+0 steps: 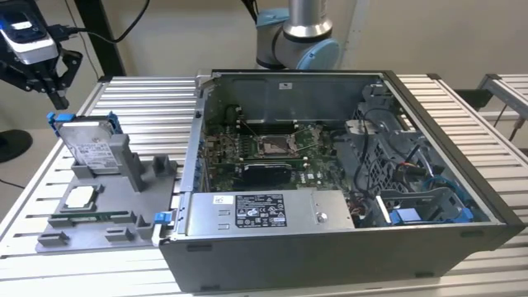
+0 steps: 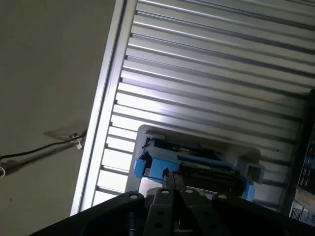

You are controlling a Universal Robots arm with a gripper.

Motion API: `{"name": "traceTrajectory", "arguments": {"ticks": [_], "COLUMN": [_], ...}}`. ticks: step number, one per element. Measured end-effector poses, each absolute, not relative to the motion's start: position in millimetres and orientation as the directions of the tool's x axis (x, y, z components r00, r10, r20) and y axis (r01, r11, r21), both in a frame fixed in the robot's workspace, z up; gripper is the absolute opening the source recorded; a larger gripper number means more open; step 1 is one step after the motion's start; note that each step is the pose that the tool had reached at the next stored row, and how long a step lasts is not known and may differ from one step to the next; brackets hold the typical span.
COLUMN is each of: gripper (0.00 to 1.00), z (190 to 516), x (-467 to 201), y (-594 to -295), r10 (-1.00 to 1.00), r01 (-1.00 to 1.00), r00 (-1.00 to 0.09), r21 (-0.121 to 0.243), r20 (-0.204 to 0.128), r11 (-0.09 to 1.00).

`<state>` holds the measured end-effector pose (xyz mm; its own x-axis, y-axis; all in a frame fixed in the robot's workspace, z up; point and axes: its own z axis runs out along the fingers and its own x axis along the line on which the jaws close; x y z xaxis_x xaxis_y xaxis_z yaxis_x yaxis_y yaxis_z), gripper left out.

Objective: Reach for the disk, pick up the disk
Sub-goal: 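Pick up the disk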

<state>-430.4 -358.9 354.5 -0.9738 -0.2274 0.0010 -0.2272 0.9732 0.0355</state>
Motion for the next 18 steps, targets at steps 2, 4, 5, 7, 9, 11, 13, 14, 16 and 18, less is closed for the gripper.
{"name": "traceTrajectory", "arguments": {"ticks": [2, 4, 5, 7, 9, 11, 13, 14, 16, 18], "gripper": [0.0, 0.0, 0.0, 0.0, 0.0, 0.0, 0.0, 0.0, 0.0, 0.0], "z": [354.5, 354.4, 354.5, 354.5, 354.5, 354.5, 354.5, 354.5, 354.5, 354.5], "x": [-430.4, -430.5, -430.5, -430.6, -430.7, -430.8, -430.9, -431.0, -431.1, -431.2], "y": [-358.9, -358.9, -358.9, -358.9, -358.9, -358.9, -358.9, -358.9, -358.9, -358.9], "r10": [-0.263, -0.297, -0.316, -0.349, -0.383, -0.415, -0.446, -0.461, -0.49, -0.516], "r01": [-0.263, -0.297, -0.315, -0.349, -0.382, -0.415, -0.446, -0.461, -0.49, -0.516], "r00": [-0.965, -0.955, -0.949, -0.937, -0.924, -0.91, -0.895, -0.887, -0.872, -0.856], "r21": [0.035, 0.035, 0.035, 0.035, 0.035, 0.035, 0.034, 0.034, 0.034, 0.034], "r20": [0.001, 0.001, 0.001, 0.001, 0.001, 0.001, 0.001, 0.002, 0.002, 0.002], "r11": [0.964, 0.954, 0.948, 0.936, 0.923, 0.909, 0.894, 0.887, 0.871, 0.856]}}
